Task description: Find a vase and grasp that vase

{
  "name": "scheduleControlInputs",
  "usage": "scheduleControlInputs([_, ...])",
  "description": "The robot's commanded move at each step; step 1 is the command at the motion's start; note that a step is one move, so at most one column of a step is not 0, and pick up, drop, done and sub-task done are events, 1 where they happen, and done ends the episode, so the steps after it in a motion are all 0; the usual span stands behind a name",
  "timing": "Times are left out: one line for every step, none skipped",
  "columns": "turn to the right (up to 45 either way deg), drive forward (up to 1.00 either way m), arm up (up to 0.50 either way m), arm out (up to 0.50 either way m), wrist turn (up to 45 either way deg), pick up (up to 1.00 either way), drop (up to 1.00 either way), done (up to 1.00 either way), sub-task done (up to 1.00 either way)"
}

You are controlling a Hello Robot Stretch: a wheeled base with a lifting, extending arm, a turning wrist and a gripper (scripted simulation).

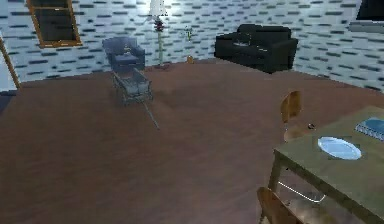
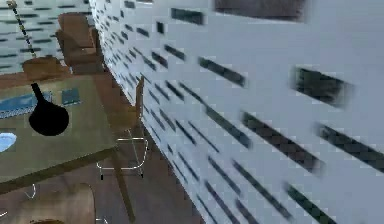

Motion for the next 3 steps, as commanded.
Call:
scheduleControlInputs([45.0, 0.00, 0.00, 0.00, 0.0, 0.00, 0.00, 0.00, 0.00])
scheduleControlInputs([36.0, 0.00, 0.00, 0.00, 0.0, 0.00, 0.00, 0.00, 0.00])
scheduleControlInputs([3.0, 0.00, 0.00, 0.00, 0.0, 0.00, 0.00, 0.00, 0.00])
